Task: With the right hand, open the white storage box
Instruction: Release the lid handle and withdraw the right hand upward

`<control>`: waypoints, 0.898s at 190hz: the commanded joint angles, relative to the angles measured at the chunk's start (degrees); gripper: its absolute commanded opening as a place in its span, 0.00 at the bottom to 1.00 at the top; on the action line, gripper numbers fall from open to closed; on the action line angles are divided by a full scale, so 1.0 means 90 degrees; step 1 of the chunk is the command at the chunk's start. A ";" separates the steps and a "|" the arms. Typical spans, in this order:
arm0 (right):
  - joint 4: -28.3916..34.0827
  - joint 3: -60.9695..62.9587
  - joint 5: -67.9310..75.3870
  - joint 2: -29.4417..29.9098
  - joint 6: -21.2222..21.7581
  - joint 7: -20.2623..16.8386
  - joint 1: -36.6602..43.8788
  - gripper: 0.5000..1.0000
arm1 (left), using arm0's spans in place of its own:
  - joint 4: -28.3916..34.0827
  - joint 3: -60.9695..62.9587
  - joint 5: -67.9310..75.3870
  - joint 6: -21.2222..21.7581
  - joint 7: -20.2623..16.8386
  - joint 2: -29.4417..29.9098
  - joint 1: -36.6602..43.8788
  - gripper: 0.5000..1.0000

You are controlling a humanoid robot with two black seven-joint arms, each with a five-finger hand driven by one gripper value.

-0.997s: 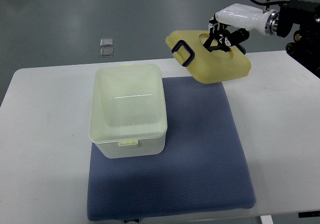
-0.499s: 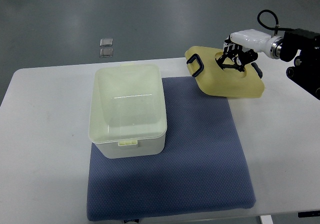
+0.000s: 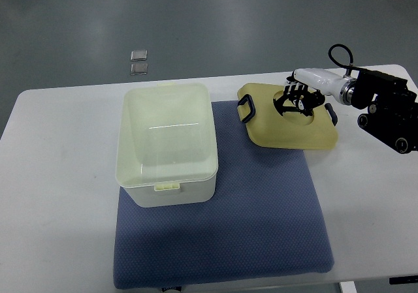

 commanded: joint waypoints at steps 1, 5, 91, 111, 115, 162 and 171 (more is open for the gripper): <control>-0.0002 0.0000 -0.0002 0.0050 -0.0148 0.0015 -0.0095 0.00 | 0.0000 0.0000 0.0005 0.0000 0.0000 0.0000 -0.0001 1.00; -0.0002 0.0000 0.0007 0.0060 -0.0167 0.0015 -0.0095 0.06 | 0.0000 0.0000 0.0005 0.0000 0.0000 0.0000 0.0009 1.00; 0.0067 0.0020 0.0027 -0.0106 -0.0206 0.0064 -0.0017 0.80 | 0.0000 0.0000 -0.0005 0.0000 0.0000 0.0000 -0.0001 1.00; 0.0067 0.0303 0.0046 -0.0165 -0.0197 0.0064 0.0110 0.80 | 0.0000 0.0000 0.0005 0.0000 0.0000 0.0000 0.0009 1.00; 0.0067 0.0400 0.0066 -0.0165 -0.0197 0.0064 0.0110 0.80 | 0.0000 0.0000 0.0005 0.0000 0.0000 0.0000 -0.0001 1.00; 0.0077 0.1553 0.2019 -0.0067 -0.0216 0.0025 0.0051 0.80 | 0.0000 0.0000 -0.0005 0.0000 0.0000 0.0000 -0.0001 1.00; 0.0077 0.1709 0.2527 -0.0018 -0.0255 0.0025 0.0022 0.80 | 0.0000 0.0000 -0.0005 0.0000 0.0000 0.0000 -0.0001 1.00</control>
